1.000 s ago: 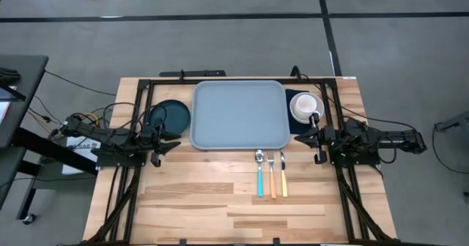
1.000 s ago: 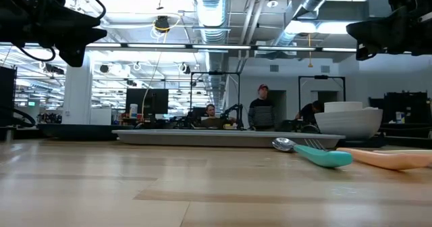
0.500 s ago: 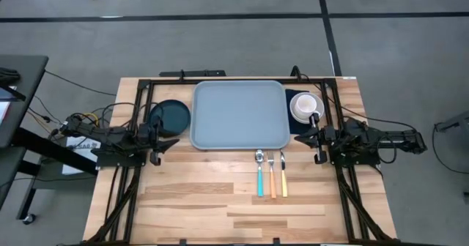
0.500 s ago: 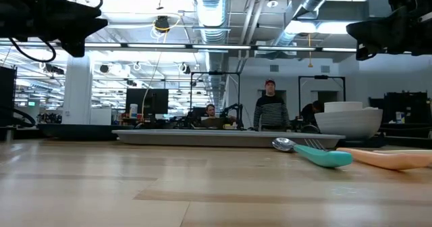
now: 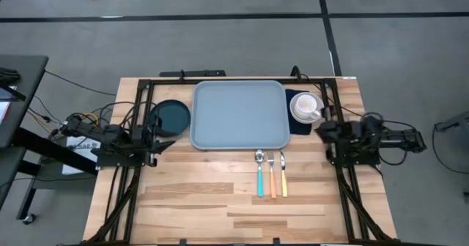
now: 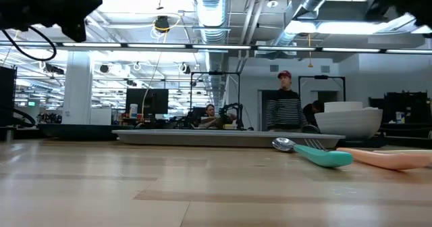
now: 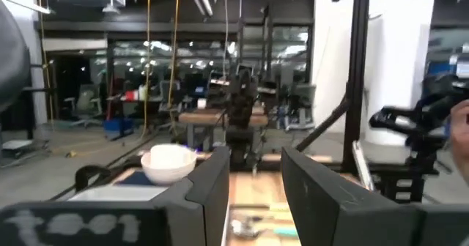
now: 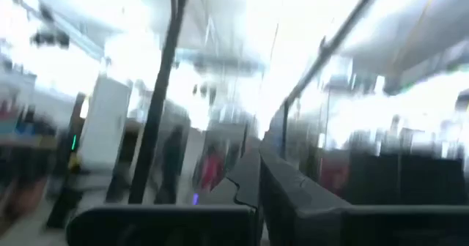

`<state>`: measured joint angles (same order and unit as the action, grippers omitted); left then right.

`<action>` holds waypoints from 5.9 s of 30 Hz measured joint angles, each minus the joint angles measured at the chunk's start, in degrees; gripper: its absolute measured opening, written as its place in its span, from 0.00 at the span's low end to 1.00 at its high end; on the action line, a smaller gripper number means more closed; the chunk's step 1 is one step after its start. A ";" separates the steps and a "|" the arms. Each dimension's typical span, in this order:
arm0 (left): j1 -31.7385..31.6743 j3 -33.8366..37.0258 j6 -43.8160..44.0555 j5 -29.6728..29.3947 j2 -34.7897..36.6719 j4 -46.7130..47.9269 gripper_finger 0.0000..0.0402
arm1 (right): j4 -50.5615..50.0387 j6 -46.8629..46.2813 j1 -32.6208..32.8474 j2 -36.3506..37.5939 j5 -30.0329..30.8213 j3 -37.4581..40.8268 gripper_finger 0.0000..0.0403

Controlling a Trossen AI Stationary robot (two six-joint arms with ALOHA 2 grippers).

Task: Set up tray
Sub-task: Put the white mug on the gray tray

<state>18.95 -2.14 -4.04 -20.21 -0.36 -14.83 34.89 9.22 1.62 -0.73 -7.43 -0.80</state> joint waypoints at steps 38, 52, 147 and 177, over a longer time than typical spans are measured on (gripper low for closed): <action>-15.29 -25.63 -3.28 14.86 -29.08 22.05 0.28 | -109.69 17.97 -28.94 -62.67 9.53 -70.73 0.00; -16.10 -25.65 0.09 16.35 -31.08 21.75 0.28 | -108.76 12.17 -42.66 -69.31 5.82 -68.22 0.02; -16.07 -25.63 0.52 15.79 -32.68 21.88 0.28 | -104.06 -4.30 -38.46 -89.44 16.53 -63.91 0.01; -17.11 -25.61 -2.34 -0.60 -36.99 12.76 0.28 | -103.37 11.15 -23.61 -88.80 10.98 -87.33 0.00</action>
<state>1.84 -27.75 -6.38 -20.82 -37.35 -2.07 -68.48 20.37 -21.99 -89.54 3.55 -88.13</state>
